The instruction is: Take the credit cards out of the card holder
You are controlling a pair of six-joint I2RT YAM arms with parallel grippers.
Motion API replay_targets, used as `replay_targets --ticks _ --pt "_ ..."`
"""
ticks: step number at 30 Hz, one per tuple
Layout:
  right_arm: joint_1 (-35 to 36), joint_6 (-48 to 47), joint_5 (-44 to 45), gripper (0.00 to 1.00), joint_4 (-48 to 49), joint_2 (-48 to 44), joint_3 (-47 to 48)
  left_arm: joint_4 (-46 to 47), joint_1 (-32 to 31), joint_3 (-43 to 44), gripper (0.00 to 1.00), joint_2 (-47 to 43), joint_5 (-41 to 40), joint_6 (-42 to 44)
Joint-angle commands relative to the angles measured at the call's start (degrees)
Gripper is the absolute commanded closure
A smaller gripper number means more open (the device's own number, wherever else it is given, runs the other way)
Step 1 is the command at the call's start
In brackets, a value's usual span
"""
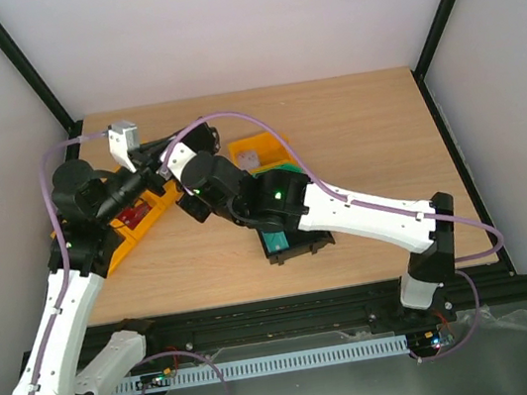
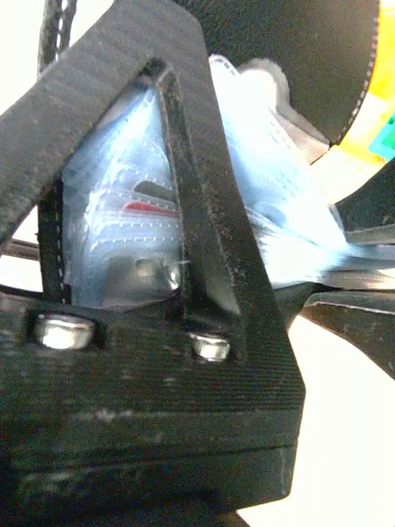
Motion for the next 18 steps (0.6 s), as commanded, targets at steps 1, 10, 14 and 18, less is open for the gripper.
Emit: replay_targets --ticks 1,10,14,18 --pt "0.3 -0.6 5.6 0.99 1.5 -1.9 2.2 -2.3 0.9 0.0 0.98 0.5 0.3 -1.0" --pt "-6.2 -4.2 -16.6 0.07 3.0 -12.8 -6.8 -0.2 5.6 -1.7 0.98 -1.9 9.3 -1.5" --pt "-13.1 -6.8 -38.6 0.01 1.4 -19.9 -11.3 7.8 6.3 -5.8 0.98 -3.8 21.0 -4.7" --pt "-18.5 -7.1 -45.6 0.01 -2.8 -21.1 -11.1 17.7 7.0 -8.3 0.98 -4.9 29.0 -10.1"
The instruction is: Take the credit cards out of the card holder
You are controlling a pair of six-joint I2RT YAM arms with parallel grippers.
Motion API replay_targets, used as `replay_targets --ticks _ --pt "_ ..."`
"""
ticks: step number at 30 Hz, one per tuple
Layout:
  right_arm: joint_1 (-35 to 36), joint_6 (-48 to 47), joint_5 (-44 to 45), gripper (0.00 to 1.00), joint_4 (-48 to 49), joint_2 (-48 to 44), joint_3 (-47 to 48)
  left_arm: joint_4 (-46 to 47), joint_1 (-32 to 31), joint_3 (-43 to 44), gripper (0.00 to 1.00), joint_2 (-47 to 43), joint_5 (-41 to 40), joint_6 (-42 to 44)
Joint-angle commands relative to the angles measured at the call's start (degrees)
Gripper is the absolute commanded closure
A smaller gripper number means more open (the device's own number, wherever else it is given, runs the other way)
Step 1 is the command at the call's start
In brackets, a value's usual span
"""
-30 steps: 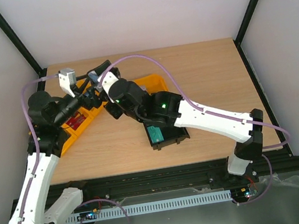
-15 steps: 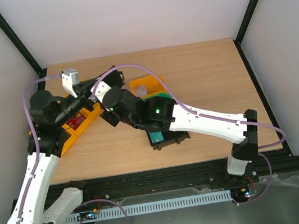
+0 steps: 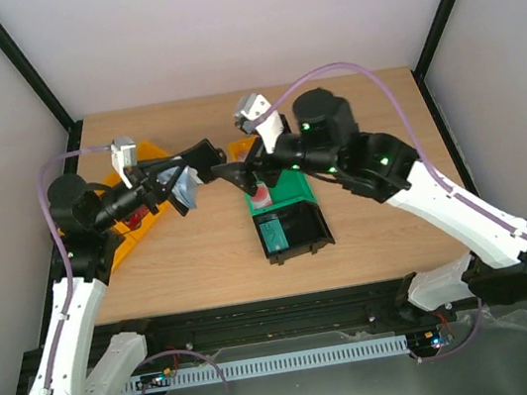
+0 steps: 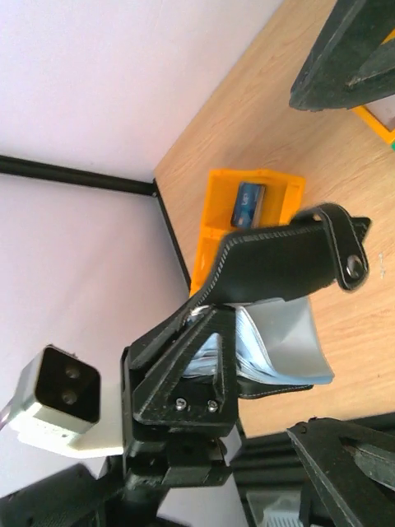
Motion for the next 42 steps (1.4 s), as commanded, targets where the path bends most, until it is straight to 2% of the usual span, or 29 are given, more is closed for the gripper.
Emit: replay_targets --ticks 1,4,9,14,18,25,28,31,34,38,39,42 --pt "-3.7 -1.6 -13.7 0.01 -3.7 -0.7 -0.6 13.2 0.7 -1.6 0.98 -1.8 13.5 -5.4" --pt "-4.2 -0.4 -13.9 0.01 -2.6 0.4 -1.1 14.4 0.7 -1.8 0.98 -2.2 16.3 -5.5" --pt "-4.3 1.8 -19.0 0.01 1.3 3.0 -1.5 15.3 0.6 -2.0 0.98 -2.5 16.1 -7.3" --pt "-4.1 7.9 -28.2 0.01 10.1 4.7 -4.0 11.5 0.6 -1.9 0.98 -2.6 9.8 -6.5" --pt "-2.4 10.9 -21.8 0.02 12.0 6.9 -5.2 8.9 0.7 -2.2 0.98 -2.5 5.1 -7.0" --pt "1.9 10.3 -10.4 0.05 11.7 10.4 -4.6 9.2 0.6 -2.9 0.98 -2.1 4.4 -7.8" --pt "1.9 11.2 -7.2 0.2 12.4 10.9 -4.5 9.1 0.6 -2.8 0.98 -2.2 4.6 -7.9" --pt "1.9 11.9 -7.1 0.5 13.8 10.7 -4.5 9.1 0.6 -3.0 0.98 -2.2 5.3 -7.9" --pt "1.9 12.6 -6.8 0.66 14.8 10.7 -4.6 9.4 0.6 -3.4 0.98 -2.2 5.3 -8.5" --pt "1.5 13.6 -5.7 0.91 14.3 10.9 -4.6 11.6 0.6 -4.4 0.98 -2.1 5.4 -10.9" --pt "1.4 14.1 -5.9 0.97 14.6 10.9 -4.5 11.6 0.6 -4.5 0.98 -2.2 5.2 -11.0" --pt "0.9 15.8 -6.6 0.98 15.8 10.8 -5.0 11.4 0.8 -5.1 0.98 -2.7 4.6 -11.2"
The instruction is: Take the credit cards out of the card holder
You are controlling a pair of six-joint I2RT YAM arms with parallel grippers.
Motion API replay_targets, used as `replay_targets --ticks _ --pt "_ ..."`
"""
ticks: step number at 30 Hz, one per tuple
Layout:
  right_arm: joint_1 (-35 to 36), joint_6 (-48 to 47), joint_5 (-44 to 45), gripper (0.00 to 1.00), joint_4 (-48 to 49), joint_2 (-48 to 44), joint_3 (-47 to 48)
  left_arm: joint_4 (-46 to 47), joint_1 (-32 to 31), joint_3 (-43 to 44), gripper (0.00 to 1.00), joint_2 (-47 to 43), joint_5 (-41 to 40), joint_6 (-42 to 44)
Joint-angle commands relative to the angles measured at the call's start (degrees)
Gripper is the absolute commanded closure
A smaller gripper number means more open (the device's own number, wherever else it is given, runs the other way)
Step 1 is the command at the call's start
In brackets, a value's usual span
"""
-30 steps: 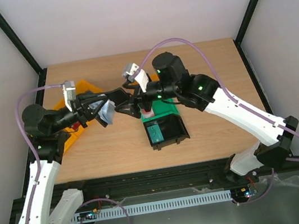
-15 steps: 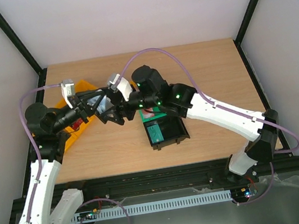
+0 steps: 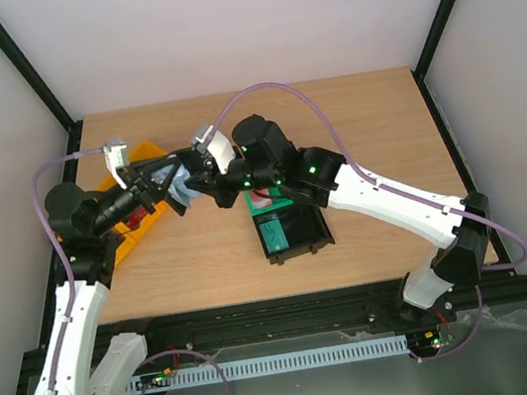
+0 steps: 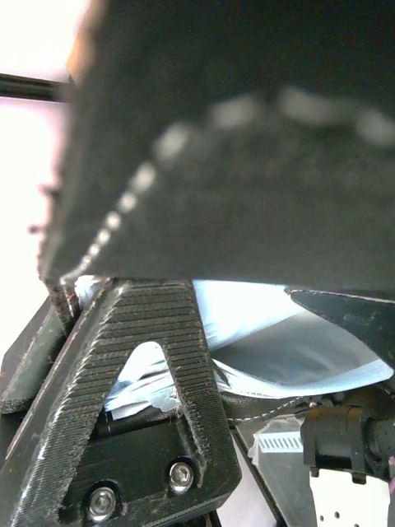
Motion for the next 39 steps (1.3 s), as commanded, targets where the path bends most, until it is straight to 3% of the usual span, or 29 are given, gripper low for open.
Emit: replay_targets --ticks 1,5,8,12,16,20,24,28,32,34,36,39 --pt "-1.0 3.2 2.3 0.99 5.3 -0.1 -0.4 1.8 -0.2 -1.4 0.98 -1.2 2.1 -2.5" --pt "-1.9 6.0 -1.2 0.99 8.0 -0.2 -1.8 2.0 -0.2 -3.2 0.95 -1.7 1.3 -4.4" --pt "-3.6 9.5 -3.2 0.98 9.8 -0.9 -3.2 2.1 0.1 -3.7 0.62 -2.0 1.0 -4.5" --pt "-6.0 12.1 -4.7 0.98 11.9 -3.5 -6.1 2.6 1.1 -4.7 0.39 -2.4 1.4 -4.9" --pt "-7.9 12.7 -7.9 0.98 13.5 -5.5 -7.9 2.1 2.2 -6.9 0.3 -3.4 1.6 -4.8" --pt "-10.1 14.2 -18.0 0.98 17.6 -6.6 -9.7 2.3 2.5 -6.9 0.27 -3.6 3.6 -3.8" --pt "-10.6 11.4 -21.9 0.98 15.9 -7.3 -9.0 0.8 2.6 -6.1 0.35 -4.2 5.7 -0.7" --pt "-10.7 8.2 -28.7 0.98 15.1 -7.9 -9.0 0.6 3.4 -6.7 0.61 -4.8 5.5 -0.4" --pt "-10.7 5.2 -34.2 0.98 10.8 -6.8 -7.0 2.1 3.6 -6.6 0.96 -5.0 6.6 -1.3" --pt "-10.7 4.4 -33.4 0.97 10.2 -7.2 -7.1 2.0 3.7 -6.4 0.98 -5.3 7.6 -1.2" --pt "-10.8 4.5 -26.6 0.67 9.7 -8.0 -7.5 0.1 3.6 -6.2 0.98 -6.0 6.3 -0.5" --pt "-10.6 6.1 -12.8 0.45 8.6 -7.7 -7.6 -6.9 3.6 -4.9 0.98 -6.5 0.6 4.6"
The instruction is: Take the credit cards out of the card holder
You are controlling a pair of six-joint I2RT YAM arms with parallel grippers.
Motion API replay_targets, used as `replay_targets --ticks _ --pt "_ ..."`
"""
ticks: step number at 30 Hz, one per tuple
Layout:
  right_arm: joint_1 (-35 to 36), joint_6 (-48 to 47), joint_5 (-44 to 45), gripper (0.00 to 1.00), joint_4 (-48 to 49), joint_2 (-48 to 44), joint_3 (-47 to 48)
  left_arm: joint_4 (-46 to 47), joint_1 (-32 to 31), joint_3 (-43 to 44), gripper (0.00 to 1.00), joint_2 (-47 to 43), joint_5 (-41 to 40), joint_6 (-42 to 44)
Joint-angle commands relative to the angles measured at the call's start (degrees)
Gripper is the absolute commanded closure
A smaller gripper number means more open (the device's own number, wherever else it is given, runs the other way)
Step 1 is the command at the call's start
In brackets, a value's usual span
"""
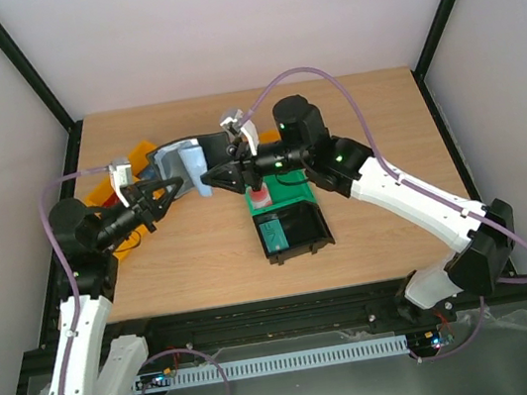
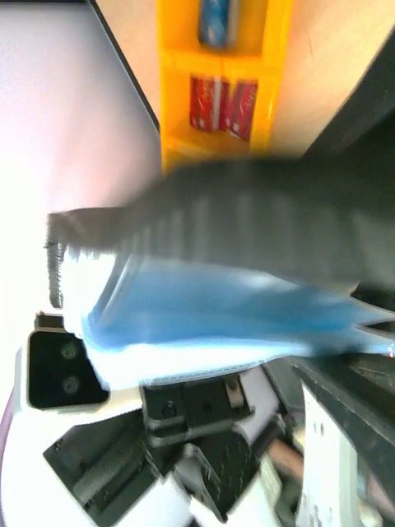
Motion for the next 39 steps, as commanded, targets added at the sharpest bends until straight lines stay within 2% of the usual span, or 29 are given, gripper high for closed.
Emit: replay_targets --ticks 1,5,8,11,17,20,26,28,31,32,36,39 --pt "0.6 0.0 15.0 0.41 -2.1 -1.1 1.9 -7.5 0.4 2.5 0.98 -1.1 -6.6 6.3" --pt "5.0 -1.2 20.7 0.35 0.9 -0.3 1.7 -10.2 0.4 3.7 0.98 -1.2 -10.4 8.2" --pt "9.2 -2.5 28.0 0.27 4.4 -0.6 1.0 -11.1 0.4 4.2 0.98 -1.2 -11.3 9.8" --pt "11.5 -2.2 35.7 0.23 6.5 0.4 1.1 -10.9 0.3 3.9 0.98 -1.2 -10.9 9.5" --pt "14.5 -0.8 44.7 0.1 4.5 4.6 5.1 -11.5 0.3 3.9 0.98 -1.3 -11.2 10.7" --pt "16.7 -0.9 49.9 0.08 2.2 8.2 9.0 -10.4 0.3 3.5 0.98 -1.3 -10.5 10.0" --pt "17.2 4.1 52.3 0.08 -0.2 13.7 15.6 -11.9 -0.1 3.5 0.98 -1.6 -11.1 13.0" --pt "17.2 4.4 53.0 0.14 -1.3 14.8 16.9 -12.3 -0.2 3.5 0.98 -1.6 -11.4 13.1" --pt "17.0 4.4 56.6 0.39 -3.1 14.3 17.3 -12.3 -0.2 3.6 0.98 -1.6 -12.6 12.1" --pt "16.8 4.4 57.0 0.43 -2.7 13.5 16.0 -12.0 -0.1 3.5 0.98 -1.6 -12.7 11.6" --pt "14.5 5.2 51.5 0.47 0.7 10.0 10.8 -9.9 -0.1 2.0 0.98 -1.5 -11.8 9.4" --pt "10.7 7.4 49.3 0.63 -0.2 8.7 8.1 -9.5 -0.1 2.0 0.98 -1.4 -10.9 9.7"
